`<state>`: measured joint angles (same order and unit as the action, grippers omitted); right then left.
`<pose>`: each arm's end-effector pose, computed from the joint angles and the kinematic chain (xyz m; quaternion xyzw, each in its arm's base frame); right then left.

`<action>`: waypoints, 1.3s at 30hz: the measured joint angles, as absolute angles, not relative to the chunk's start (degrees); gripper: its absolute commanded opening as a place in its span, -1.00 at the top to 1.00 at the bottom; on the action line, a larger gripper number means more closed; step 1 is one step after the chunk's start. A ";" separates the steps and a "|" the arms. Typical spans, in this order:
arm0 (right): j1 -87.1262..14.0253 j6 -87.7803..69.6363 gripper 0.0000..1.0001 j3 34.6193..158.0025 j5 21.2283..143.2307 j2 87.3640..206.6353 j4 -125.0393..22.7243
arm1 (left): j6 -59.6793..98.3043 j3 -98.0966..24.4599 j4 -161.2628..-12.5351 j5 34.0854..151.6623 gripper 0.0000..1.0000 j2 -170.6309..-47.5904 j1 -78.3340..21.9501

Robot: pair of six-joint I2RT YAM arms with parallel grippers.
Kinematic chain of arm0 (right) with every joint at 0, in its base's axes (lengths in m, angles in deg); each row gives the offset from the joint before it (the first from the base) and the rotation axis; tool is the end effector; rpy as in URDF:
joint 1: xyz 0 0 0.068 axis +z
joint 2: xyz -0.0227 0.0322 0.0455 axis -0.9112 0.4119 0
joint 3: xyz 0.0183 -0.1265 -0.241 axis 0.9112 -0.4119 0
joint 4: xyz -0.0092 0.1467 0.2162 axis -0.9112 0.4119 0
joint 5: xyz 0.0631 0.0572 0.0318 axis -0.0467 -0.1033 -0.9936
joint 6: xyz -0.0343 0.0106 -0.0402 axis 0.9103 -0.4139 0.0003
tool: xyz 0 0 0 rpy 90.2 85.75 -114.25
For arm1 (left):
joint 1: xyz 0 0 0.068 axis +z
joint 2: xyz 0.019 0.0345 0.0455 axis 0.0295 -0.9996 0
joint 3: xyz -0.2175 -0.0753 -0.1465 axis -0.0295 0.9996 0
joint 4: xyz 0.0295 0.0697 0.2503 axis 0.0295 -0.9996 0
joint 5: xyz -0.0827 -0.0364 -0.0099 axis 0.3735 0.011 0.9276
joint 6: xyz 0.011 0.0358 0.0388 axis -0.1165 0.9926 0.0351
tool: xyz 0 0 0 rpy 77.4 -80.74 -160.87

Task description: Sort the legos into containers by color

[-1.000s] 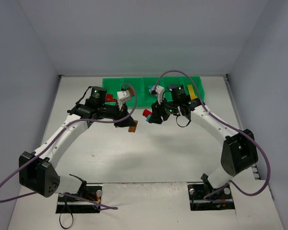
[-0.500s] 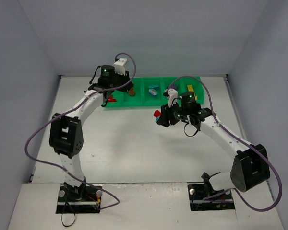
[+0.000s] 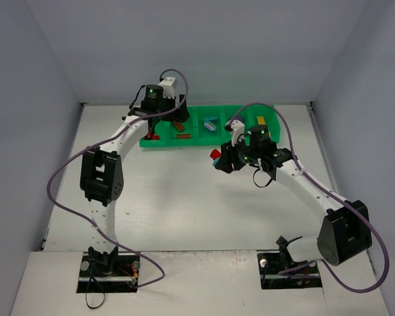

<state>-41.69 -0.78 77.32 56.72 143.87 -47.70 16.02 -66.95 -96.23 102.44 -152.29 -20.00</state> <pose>0.2742 0.1433 0.2941 -0.3273 0.7564 0.3365 0.4555 0.4687 -0.1666 0.2912 0.1097 0.8233 -0.2789 0.4820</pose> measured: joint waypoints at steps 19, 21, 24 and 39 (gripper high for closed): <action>-30.67 12.70 1.00 83.66 52.05 145.88 -48.11 | 8.94 -47.74 -112.82 130.35 -0.68 -121.30 -23.28; -29.17 13.29 1.00 84.66 52.05 146.60 -48.20 | 8.96 -47.10 -115.70 130.92 -0.68 -121.34 -23.60; -27.81 14.06 1.00 85.17 51.98 147.28 -48.16 | 9.18 -46.89 -119.13 131.14 -0.67 -121.36 -23.67; -26.91 14.80 1.00 85.60 53.95 147.59 -48.11 | 7.43 -42.54 -122.52 136.86 -0.14 -121.36 -23.67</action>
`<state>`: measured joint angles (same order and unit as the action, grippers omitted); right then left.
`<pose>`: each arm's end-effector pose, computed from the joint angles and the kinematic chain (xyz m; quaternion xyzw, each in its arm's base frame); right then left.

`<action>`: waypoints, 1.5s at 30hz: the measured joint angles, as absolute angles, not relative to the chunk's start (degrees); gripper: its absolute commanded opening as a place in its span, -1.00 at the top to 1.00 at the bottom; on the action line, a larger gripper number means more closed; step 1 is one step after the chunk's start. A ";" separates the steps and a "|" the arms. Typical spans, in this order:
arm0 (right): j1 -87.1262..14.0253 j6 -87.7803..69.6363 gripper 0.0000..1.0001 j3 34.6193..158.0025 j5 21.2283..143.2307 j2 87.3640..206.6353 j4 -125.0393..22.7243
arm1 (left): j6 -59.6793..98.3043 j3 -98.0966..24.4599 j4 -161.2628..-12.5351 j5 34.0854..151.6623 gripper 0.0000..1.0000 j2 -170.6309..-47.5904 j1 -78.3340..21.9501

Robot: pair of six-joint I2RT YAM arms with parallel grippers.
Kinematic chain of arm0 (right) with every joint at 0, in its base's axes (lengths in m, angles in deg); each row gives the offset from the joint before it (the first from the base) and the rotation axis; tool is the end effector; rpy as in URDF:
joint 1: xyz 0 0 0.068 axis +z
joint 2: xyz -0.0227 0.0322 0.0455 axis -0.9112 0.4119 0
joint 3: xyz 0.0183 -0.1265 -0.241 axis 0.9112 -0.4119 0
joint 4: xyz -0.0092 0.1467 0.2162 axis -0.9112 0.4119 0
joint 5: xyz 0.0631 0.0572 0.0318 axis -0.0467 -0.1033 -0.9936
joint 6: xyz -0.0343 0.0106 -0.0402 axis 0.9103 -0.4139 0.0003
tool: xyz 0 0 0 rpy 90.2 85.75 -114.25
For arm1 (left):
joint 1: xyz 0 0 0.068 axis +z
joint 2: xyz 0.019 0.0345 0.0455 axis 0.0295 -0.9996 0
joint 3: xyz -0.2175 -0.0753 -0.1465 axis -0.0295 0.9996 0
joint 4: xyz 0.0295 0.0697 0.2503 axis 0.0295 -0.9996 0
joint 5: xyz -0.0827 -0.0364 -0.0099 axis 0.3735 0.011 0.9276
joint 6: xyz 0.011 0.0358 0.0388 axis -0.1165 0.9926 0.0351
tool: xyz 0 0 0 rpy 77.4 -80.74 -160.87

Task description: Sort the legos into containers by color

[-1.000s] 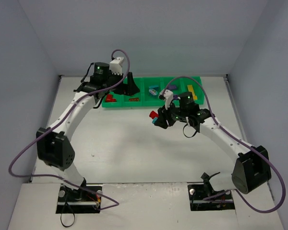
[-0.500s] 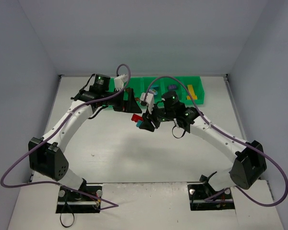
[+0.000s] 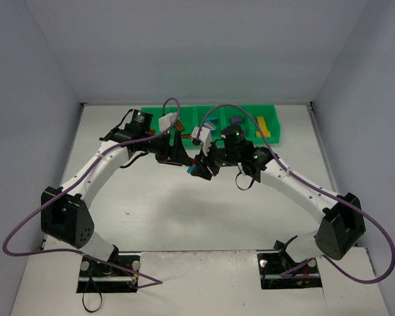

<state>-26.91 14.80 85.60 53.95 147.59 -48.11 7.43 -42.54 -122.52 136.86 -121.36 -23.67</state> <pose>0.2443 0.2230 0.3257 -0.5212 0.6078 0.3509 0.4856 0.2960 -0.1499 0.3292 0.1639 0.8264 -0.5104 0.1722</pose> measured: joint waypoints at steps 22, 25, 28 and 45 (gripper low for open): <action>-26.35 15.52 1.00 85.62 56.66 147.54 -48.31 | 0.54 -41.73 -116.01 140.29 -0.17 -123.79 -23.01; -25.93 15.68 1.00 85.60 56.42 147.54 -48.64 | 0.17 -41.73 -115.18 140.80 -0.19 -123.81 -23.01; -25.82 15.76 1.00 85.60 56.40 147.54 -48.86 | 0.11 -41.73 -114.80 140.99 -0.05 -123.90 -22.99; -25.86 13.88 -0.42 85.60 58.17 147.59 -49.75 | -1.31 -41.09 -110.91 142.02 0.81 -124.40 -22.29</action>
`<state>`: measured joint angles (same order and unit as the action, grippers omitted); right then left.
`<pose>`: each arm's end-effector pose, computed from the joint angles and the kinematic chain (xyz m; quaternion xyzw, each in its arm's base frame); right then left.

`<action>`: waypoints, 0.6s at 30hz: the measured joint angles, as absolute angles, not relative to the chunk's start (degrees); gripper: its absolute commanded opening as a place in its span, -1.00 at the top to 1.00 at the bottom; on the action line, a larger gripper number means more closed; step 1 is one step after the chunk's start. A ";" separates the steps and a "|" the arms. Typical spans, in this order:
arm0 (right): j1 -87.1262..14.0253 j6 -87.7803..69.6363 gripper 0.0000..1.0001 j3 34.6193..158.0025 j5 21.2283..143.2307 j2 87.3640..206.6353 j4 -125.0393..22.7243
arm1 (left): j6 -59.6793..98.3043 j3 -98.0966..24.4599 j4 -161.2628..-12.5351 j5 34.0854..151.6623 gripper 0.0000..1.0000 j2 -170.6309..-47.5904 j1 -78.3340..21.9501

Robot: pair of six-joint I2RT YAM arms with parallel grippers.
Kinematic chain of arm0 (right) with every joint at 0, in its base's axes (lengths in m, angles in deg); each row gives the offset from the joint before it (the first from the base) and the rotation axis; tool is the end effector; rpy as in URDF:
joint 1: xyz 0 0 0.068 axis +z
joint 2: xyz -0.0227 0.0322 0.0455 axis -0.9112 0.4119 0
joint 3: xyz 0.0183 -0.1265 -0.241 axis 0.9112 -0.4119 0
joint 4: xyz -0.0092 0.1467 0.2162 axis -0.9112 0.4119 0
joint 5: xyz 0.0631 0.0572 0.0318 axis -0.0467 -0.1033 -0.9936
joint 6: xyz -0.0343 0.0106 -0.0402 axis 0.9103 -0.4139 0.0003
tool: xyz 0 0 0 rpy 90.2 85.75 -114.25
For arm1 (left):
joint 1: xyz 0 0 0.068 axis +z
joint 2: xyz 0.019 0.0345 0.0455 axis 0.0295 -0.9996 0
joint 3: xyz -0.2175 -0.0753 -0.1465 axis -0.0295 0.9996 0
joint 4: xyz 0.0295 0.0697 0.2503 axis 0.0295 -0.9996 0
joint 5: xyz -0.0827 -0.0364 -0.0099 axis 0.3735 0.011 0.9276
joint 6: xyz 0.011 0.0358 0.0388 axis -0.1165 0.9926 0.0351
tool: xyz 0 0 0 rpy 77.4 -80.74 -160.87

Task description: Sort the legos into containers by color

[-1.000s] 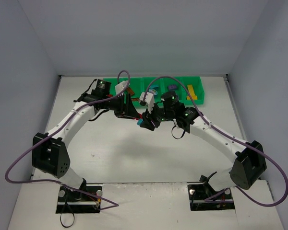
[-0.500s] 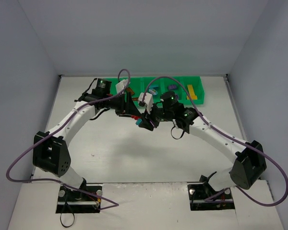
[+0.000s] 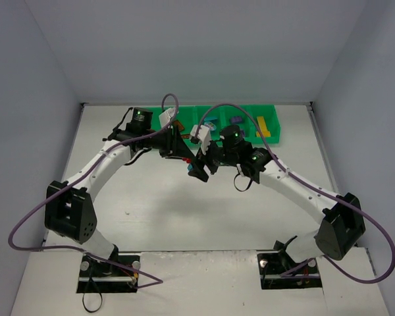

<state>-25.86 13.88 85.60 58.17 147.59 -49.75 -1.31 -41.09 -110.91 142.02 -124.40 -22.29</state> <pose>0.2434 0.2273 0.3280 -0.5073 0.6159 0.3323 0.5029 0.3177 -0.1515 0.3203 0.1373 0.8000 -0.5602 0.1653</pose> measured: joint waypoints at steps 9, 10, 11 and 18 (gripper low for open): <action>-25.89 1.49 -0.62 85.14 64.11 147.59 -54.95 | -6.41 -34.95 -103.07 129.85 0.81 -116.82 -22.29; -25.89 -0.54 -0.58 84.99 64.99 147.59 -55.28 | -7.22 -34.10 -101.93 128.18 0.81 -115.66 -22.31; -25.89 -2.60 -0.54 84.84 65.88 147.59 -55.61 | -8.16 -32.96 -100.51 125.91 0.81 -114.17 -22.31; -25.86 -13.98 -0.25 84.82 70.52 147.59 -58.50 | -13.25 -29.29 -93.17 114.46 0.81 -108.29 -23.47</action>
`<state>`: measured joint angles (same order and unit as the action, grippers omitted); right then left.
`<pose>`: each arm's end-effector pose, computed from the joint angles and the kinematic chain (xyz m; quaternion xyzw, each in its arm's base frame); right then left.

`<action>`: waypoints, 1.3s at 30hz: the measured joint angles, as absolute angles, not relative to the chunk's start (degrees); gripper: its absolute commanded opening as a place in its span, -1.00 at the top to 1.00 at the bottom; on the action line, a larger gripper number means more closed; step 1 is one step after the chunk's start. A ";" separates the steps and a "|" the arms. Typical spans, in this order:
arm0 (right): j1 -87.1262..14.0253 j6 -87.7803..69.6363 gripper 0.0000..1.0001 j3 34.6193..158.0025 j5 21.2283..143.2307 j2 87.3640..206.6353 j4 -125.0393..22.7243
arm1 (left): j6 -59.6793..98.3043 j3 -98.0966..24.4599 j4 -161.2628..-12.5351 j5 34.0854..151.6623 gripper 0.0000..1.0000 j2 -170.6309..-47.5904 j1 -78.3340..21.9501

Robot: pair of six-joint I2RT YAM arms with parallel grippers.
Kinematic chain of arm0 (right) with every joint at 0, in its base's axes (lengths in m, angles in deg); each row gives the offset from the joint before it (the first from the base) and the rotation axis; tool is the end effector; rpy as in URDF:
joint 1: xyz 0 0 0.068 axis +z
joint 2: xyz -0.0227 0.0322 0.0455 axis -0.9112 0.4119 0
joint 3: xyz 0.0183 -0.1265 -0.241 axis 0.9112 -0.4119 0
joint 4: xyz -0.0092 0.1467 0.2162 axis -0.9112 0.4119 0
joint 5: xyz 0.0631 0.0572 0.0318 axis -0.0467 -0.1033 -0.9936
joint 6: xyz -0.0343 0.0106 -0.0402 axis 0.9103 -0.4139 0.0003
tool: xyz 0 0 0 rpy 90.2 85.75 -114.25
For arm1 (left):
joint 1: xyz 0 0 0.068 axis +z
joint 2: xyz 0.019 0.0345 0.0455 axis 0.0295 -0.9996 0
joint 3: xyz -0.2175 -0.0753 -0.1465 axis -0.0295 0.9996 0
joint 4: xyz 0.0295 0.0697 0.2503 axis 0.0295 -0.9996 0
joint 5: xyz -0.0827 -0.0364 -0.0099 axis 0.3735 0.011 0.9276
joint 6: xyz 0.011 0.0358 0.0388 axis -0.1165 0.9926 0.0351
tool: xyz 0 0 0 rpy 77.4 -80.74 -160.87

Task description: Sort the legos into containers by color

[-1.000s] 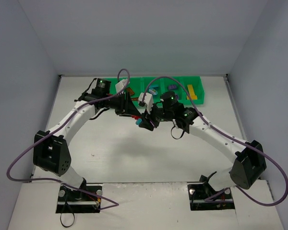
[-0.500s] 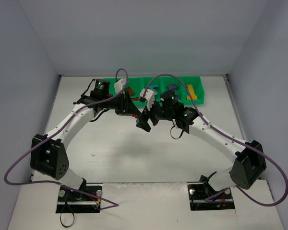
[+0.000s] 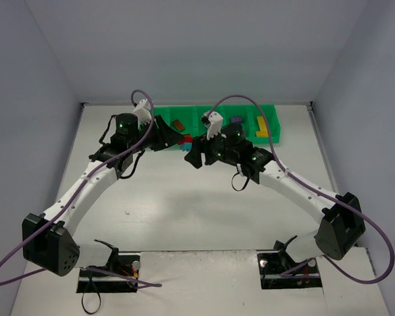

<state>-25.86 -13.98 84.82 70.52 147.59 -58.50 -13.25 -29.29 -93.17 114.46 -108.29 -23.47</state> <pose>0.2530 0.2262 0.3380 -0.2883 0.7107 0.3898 0.5097 0.2750 -0.1290 0.3592 0.0076 0.7783 -0.4937 0.3880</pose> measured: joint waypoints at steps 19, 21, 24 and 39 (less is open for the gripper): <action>-25.49 -22.40 0.43 84.95 75.46 150.17 -63.13 | -14.78 -26.58 -90.06 103.75 0.81 -106.43 -29.44; -25.47 -22.35 0.42 84.95 75.50 150.17 -63.61 | -14.93 -26.23 -89.43 103.60 0.81 -106.24 -29.51; -25.47 -22.16 0.71 84.84 75.48 150.17 -64.00 | -15.22 -25.51 -88.62 102.94 0.81 -105.80 -29.75; -25.41 -17.98 1.00 76.75 73.97 148.02 -68.99 | -14.91 -24.22 -89.84 98.79 0.81 -105.47 -30.53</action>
<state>-25.41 -17.98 76.75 73.97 148.02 -68.99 -14.91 -24.22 -89.84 98.79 -105.47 -30.53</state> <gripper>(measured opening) 0.341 0.302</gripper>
